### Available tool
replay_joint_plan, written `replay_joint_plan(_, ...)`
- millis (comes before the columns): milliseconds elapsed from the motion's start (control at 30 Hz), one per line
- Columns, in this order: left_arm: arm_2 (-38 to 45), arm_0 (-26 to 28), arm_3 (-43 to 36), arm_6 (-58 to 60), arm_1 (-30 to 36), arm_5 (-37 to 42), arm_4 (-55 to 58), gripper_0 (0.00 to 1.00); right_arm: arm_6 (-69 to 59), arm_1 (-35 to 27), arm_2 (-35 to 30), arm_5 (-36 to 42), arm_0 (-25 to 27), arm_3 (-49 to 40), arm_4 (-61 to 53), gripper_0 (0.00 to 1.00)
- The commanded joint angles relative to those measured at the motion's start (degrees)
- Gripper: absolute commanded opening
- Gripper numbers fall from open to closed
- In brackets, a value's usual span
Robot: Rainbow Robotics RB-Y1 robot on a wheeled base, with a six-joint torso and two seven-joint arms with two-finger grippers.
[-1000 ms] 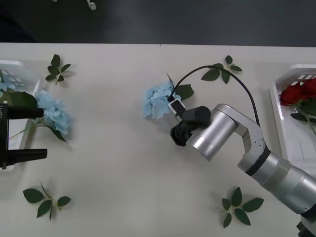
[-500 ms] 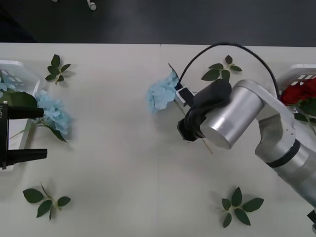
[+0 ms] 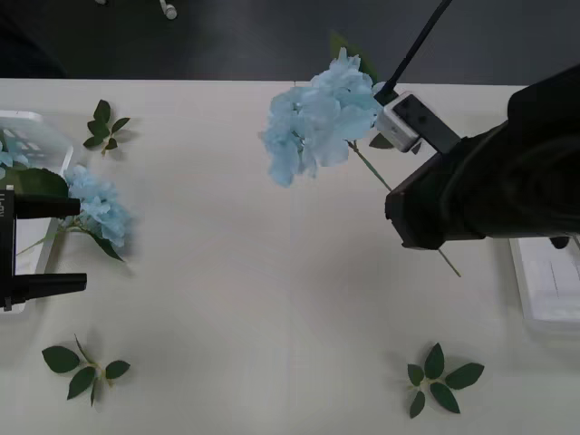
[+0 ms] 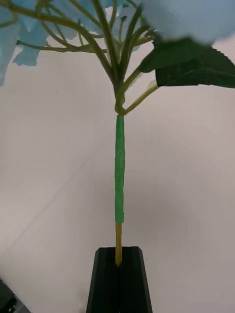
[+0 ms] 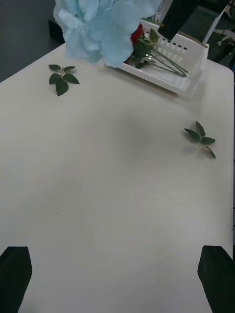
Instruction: Put the red flowers into the right box and the blue flowers into the left box
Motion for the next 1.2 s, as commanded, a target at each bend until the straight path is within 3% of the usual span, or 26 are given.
replay_joint_plan(33,0.8,-0.3,-1.6,-3.0,-0.1,0.1,0.6,1.00,0.0,-5.2,-2.8,-6.5,2.1,-5.2,-5.5,0.00)
replay_joint_plan(167,0.8,-0.3,-1.6,-3.0,-0.1,0.1,0.6,1.00,1.7,-8.8,-2.8,-18.2,7.2,-8.2,-5.4,0.00)
replay_joint_plan(300,0.8,-0.3,-1.6,-3.0,-0.1,0.1,0.6,1.00,6.2,-12.4,-0.9,-36.3,15.2,-8.5,-2.8,0.00)
replay_joint_plan(467,0.3,-0.5,-1.3,-2.9,-1.0,0.2,0.7,1.00,11.5,-17.3,9.0,-63.2,23.4,-4.6,5.4,0.00)
replay_joint_plan(633,-1.2,-1.8,-1.1,-2.7,-0.4,-0.4,1.0,1.00,13.8,-19.0,21.9,-83.8,21.1,4.1,10.8,0.00)
replay_joint_plan(867,-4.0,-2.4,2.6,-3.4,-0.5,-0.7,1.6,1.00,13.0,-15.3,31.2,-89.0,12.4,10.5,13.8,0.00)
replay_joint_plan(1200,-7.9,-4.8,15.8,-7.3,-0.5,0.2,6.0,1.00,12.7,-6.8,32.6,-89.1,8.4,12.5,15.7,0.00)
